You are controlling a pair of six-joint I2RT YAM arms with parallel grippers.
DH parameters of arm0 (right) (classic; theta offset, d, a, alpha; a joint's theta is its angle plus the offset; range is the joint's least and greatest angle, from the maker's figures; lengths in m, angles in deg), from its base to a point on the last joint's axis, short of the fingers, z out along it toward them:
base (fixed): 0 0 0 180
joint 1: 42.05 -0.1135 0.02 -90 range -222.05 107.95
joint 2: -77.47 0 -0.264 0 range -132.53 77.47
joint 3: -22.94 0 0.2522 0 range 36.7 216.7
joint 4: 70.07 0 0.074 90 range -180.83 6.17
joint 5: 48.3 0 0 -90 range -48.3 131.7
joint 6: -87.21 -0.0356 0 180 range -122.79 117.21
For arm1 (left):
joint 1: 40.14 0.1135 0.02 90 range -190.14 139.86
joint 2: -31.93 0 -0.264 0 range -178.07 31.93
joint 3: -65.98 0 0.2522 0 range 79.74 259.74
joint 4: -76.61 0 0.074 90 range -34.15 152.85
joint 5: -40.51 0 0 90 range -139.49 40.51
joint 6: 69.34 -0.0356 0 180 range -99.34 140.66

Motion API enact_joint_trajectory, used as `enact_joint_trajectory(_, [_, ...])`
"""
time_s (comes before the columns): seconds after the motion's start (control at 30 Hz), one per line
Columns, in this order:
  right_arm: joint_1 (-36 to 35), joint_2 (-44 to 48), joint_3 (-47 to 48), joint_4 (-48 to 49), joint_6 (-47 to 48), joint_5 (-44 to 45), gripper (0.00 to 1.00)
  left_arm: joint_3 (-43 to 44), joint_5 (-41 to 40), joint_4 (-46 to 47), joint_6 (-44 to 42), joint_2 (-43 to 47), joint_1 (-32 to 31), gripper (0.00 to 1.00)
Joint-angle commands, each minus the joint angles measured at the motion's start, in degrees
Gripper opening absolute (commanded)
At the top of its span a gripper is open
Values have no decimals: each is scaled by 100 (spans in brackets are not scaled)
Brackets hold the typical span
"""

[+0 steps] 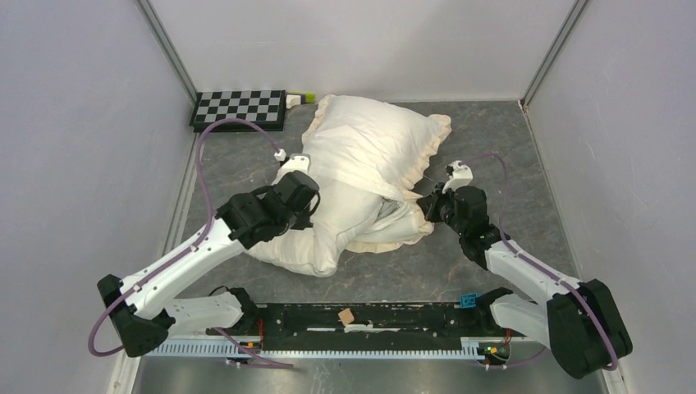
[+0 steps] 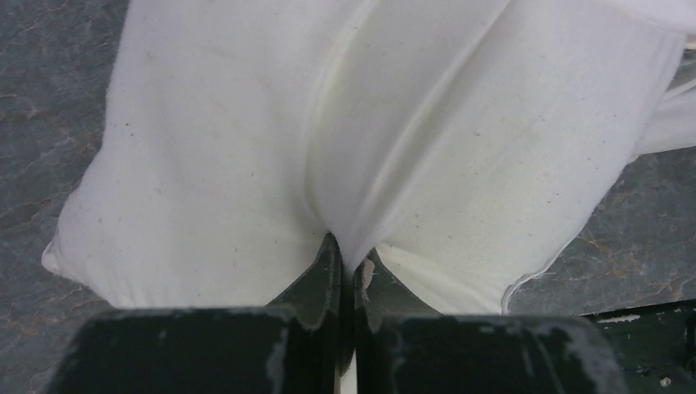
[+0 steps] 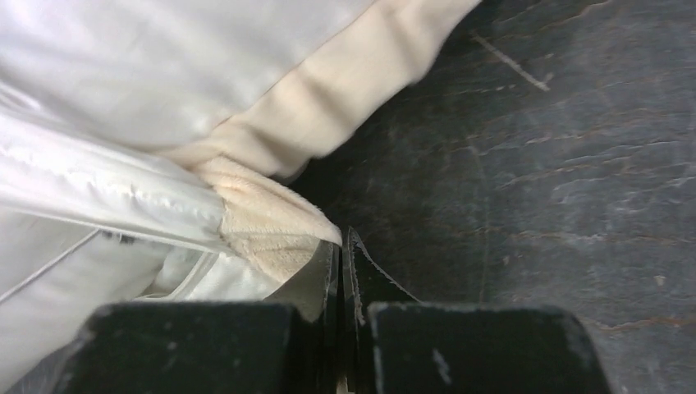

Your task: Remove the pillowcase from the pillow

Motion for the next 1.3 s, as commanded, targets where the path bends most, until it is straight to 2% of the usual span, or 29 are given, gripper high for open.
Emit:
enact_joint_trajectory(0.0, [829,-389,344,-152,-202,868,0,-66,-742,-504,-183,642,386,2])
enact_joint_trajectory(0.17, [1475,-116,177,-285,-218,1058,0,-120,-1225,-634,-163,1220,665,2])
enact_joint_trajectory(0.27, [1631,146,-2,-289,-257,1103,0,-155,-1335,-610,-159,1434,733,2])
enact_joint_trajectory(0.33, [1715,273,-30,-514,-482,1521,0,-140,-1486,-638,-147,1469,759,2])
enact_joint_trajectory(0.4, [1874,371,66,-1193,-1007,2246,0,-29,-1920,-900,53,1420,770,2])
enact_joint_trajectory(0.5, [2035,612,-62,-1297,-1034,2346,0,73,-2664,-1331,308,1361,773,2])
enact_joint_trajectory(0.63, [2058,905,-293,-933,-833,1990,0,14,-2755,-1200,266,1383,775,2])
enact_joint_trajectory(0.73, [2057,968,-349,-367,-162,752,2,-134,-2324,-664,-153,1346,779,2])
enact_joint_trajectory(0.8, [2059,997,-346,-40,158,-168,11,-312,-1914,-234,-505,1309,779,2])
enact_joint_trajectory(0.87, [2057,1035,-326,114,306,-705,21,-439,-1716,2,-605,1231,779,2])
enact_joint_trajectory(1.03, [2057,1098,-53,-184,552,-991,40,-622,-1722,311,-635,1165,779,2])
enact_joint_trajectory(1.07, [2057,1105,-15,-236,554,-946,47,-672,-1767,377,-649,1210,779,2])
enact_joint_trajectory(1.13, [2058,1122,43,-405,452,-592,74,-769,-1815,508,-729,1351,779,2])
enact_joint_trajectory(1.2, [2057,1105,81,-676,235,-94,94,-858,-1824,632,-865,1547,780,2])
enact_joint_trajectory(1.27, [2057,1064,56,-610,194,-159,98,-970,-1766,792,-1069,1782,779,2])
